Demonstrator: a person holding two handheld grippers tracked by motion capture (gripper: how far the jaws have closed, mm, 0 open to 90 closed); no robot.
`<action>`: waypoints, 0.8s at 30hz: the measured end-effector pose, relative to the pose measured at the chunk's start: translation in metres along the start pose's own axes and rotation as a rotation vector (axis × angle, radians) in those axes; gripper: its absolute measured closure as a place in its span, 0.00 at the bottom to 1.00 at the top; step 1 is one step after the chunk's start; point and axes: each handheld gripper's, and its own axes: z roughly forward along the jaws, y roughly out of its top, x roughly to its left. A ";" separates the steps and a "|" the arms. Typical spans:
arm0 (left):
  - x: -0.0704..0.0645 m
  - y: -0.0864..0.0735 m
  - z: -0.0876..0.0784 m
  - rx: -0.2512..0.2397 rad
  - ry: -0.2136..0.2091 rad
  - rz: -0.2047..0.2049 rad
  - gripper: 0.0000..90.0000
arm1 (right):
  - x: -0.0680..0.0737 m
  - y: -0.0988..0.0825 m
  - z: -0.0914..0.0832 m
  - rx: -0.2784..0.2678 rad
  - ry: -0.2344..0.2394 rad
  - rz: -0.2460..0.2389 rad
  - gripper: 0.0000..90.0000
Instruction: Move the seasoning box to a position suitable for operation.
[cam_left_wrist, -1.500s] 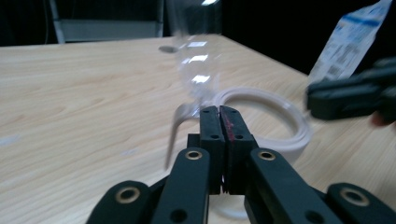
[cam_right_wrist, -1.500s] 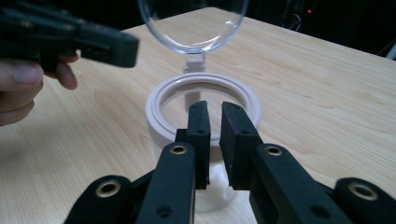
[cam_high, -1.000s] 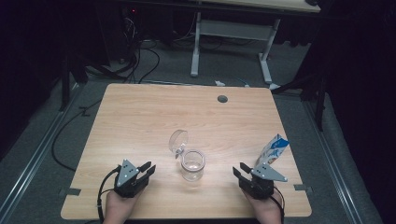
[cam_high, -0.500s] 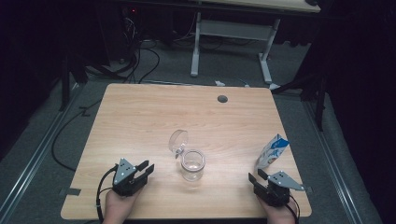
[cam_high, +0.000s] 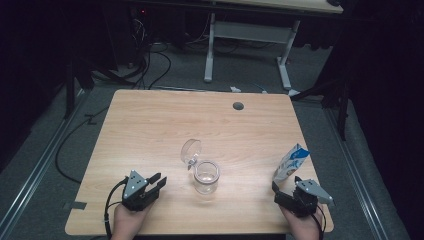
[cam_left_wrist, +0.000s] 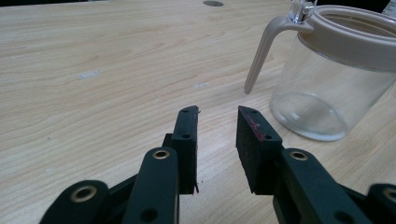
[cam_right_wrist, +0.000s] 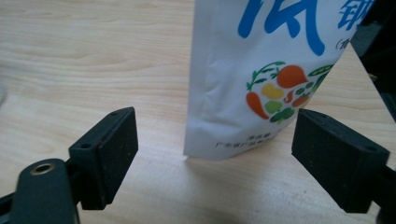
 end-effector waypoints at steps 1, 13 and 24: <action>0.000 -0.001 -0.001 0.001 0.002 0.002 0.77 | -0.001 0.002 0.004 0.000 -0.015 0.004 0.12; 0.007 -0.011 -0.025 -0.013 0.056 -0.031 0.77 | -0.006 0.014 0.032 0.020 -0.081 0.056 0.12; 0.010 -0.013 -0.031 -0.021 0.070 -0.049 0.77 | -0.011 0.014 0.039 0.014 -0.018 0.033 0.32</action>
